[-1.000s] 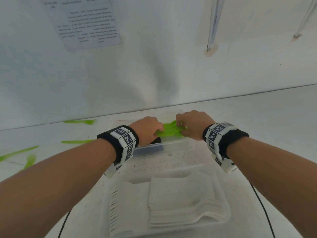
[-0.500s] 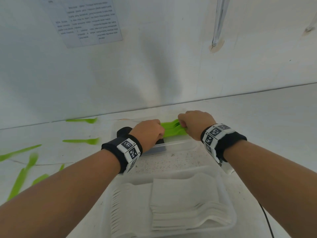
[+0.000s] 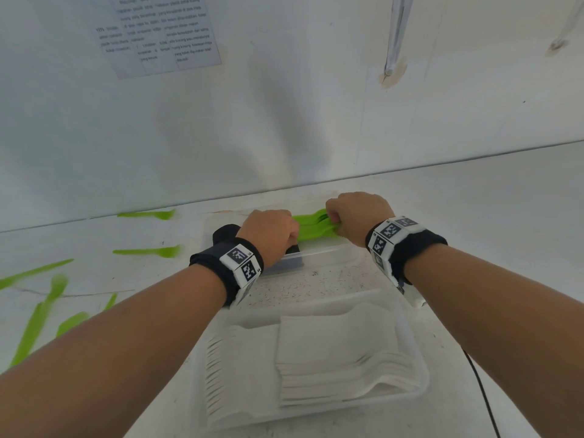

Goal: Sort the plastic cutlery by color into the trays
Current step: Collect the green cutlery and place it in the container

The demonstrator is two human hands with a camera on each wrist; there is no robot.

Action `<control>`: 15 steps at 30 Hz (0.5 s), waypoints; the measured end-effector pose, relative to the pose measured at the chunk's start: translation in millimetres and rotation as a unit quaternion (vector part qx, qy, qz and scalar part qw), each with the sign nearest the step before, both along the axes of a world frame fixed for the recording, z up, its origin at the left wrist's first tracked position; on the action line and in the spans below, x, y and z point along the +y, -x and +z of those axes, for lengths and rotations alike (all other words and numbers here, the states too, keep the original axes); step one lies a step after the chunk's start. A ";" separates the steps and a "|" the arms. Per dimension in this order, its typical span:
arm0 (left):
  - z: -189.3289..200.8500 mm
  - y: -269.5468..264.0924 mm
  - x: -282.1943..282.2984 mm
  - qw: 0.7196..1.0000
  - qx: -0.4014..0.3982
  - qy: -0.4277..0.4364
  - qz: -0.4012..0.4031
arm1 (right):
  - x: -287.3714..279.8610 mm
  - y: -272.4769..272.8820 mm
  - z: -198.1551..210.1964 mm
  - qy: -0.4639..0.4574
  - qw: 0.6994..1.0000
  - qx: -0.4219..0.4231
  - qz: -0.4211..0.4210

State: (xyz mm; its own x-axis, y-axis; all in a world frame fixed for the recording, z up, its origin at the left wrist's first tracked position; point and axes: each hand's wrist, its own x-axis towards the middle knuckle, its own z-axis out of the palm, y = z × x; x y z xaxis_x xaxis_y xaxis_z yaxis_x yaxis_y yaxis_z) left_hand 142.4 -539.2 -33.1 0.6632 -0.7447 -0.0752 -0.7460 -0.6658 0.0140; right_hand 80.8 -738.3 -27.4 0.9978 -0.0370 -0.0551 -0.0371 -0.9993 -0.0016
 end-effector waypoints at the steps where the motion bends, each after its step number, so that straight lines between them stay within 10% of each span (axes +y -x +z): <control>1: 3.1 0.0 0.4 1.000 -0.003 -0.009 -0.005 | -0.3 0.2 3.0 0.009 1.000 0.006 0.008; 8: 27.3 5.0 0.0 1.000 -0.009 -0.019 -0.008 | 1.7 6.3 36.2 -0.006 0.999 -0.021 0.023; 15: 66.4 10.9 41.4 0.971 0.106 0.148 0.152 | 36.5 6.6 72.8 -0.282 0.958 -0.001 -0.054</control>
State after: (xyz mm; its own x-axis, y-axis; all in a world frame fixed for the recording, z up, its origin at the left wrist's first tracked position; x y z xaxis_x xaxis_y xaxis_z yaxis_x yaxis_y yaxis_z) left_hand 131.5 -497.7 33.4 0.8490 -0.5263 -0.0460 -0.4747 -0.7981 0.3711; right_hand 74.1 -701.9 45.5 0.9899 -0.1057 -0.0944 -0.1401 -0.8294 -0.5408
